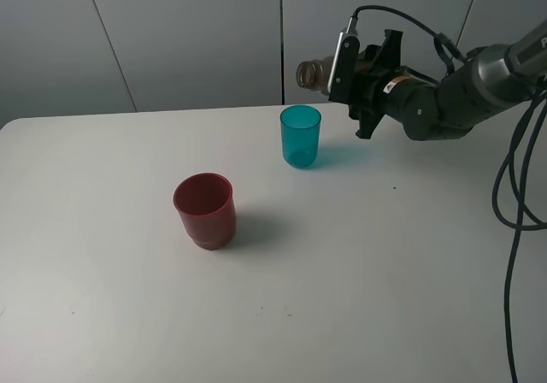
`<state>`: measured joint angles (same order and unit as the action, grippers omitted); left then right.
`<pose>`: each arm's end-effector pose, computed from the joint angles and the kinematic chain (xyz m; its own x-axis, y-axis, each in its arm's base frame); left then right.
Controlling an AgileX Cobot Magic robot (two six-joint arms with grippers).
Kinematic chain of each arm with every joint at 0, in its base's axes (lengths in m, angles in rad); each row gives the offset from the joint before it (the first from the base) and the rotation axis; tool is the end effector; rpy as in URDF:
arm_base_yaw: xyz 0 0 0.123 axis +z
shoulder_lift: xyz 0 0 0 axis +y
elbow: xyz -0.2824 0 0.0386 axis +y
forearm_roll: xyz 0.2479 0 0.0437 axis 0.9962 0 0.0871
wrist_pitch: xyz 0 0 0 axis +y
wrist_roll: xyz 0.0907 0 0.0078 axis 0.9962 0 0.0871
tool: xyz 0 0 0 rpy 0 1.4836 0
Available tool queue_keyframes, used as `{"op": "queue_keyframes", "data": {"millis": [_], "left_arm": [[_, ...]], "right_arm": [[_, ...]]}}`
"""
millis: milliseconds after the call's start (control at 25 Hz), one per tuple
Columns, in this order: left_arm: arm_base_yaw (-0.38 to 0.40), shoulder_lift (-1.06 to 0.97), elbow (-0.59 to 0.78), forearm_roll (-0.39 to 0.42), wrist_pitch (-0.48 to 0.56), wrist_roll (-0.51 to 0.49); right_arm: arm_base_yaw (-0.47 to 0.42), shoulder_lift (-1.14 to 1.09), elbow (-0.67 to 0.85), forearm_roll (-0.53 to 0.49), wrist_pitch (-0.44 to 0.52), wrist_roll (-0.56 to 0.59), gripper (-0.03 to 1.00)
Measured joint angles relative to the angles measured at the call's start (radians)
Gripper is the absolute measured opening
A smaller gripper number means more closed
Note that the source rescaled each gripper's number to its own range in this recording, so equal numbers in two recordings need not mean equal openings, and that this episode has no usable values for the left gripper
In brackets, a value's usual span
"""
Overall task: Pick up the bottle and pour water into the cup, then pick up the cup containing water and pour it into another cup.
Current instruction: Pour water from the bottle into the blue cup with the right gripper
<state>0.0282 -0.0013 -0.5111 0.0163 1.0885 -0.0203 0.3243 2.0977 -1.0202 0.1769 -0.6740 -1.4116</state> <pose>-0.0075 0.0011 0.2780 -0.4689 -0.0260 -0.8829 -0.0469 0.9989 -0.0045 0.3984 0.1234 0.1211 0.1198 -0.9621 -0.2449 -0.3524 0.1894 -0.9165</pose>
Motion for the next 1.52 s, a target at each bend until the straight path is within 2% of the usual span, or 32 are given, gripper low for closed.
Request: {"op": "queue_keyframes", "data": {"millis": [680, 1520], "left_arm": [[0.0, 0.0, 0.0, 0.0, 0.0, -0.002], [0.0, 0.0, 0.0, 0.0, 0.0, -0.002]], "right_arm": [[0.0, 0.0, 0.0, 0.095, -0.007, -0.199, 0.02], [0.0, 0.0, 0.0, 0.129, -0.044, -0.388, 0.02]]}}
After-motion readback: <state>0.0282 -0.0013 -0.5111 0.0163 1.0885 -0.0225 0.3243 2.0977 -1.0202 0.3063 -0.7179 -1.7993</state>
